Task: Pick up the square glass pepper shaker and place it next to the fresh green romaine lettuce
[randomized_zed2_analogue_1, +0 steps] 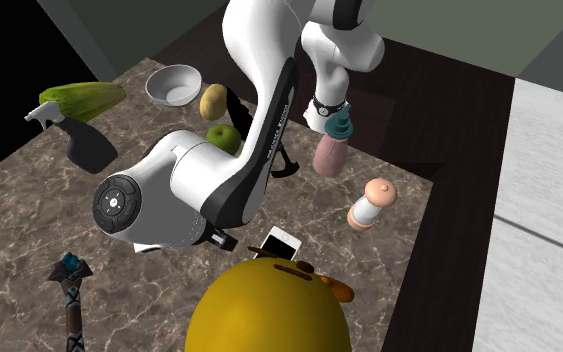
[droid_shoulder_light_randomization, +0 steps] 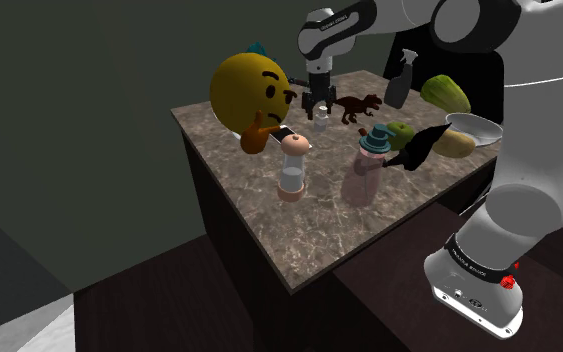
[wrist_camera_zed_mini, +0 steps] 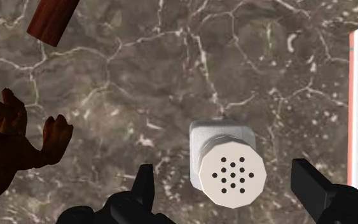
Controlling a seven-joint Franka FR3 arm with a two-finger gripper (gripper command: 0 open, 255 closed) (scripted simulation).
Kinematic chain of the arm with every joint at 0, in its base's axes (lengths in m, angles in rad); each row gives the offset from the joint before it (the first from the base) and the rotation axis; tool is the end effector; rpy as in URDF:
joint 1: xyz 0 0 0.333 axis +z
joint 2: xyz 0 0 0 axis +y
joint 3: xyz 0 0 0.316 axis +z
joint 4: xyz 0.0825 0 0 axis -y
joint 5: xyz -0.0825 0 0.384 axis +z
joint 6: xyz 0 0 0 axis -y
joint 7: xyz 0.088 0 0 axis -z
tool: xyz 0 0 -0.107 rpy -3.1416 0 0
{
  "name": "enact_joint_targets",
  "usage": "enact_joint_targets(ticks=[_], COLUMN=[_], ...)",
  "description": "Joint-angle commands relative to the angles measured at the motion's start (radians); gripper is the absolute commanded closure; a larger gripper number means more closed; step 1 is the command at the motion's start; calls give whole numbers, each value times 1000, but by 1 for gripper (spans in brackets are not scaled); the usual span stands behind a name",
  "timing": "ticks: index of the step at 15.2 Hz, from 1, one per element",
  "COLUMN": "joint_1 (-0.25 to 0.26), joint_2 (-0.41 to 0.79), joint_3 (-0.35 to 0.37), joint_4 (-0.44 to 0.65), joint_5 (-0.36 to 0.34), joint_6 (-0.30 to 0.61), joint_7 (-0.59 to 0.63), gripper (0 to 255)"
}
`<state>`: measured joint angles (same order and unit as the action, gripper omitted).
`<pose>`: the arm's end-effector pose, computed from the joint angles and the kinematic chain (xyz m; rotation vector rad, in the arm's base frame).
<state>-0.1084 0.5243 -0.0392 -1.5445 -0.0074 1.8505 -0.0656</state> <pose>0.6623 -0.0955 0.3310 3.1168 -0.1186 -0.3438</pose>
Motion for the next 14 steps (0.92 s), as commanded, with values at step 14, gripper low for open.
enact_joint_targets(ticks=[14], joint_1=[0], joint_2=[-19], joint_3=[0], joint_4=[25], joint_5=[-1], joint_6=[-44], joint_7=[-1], gripper=[255])
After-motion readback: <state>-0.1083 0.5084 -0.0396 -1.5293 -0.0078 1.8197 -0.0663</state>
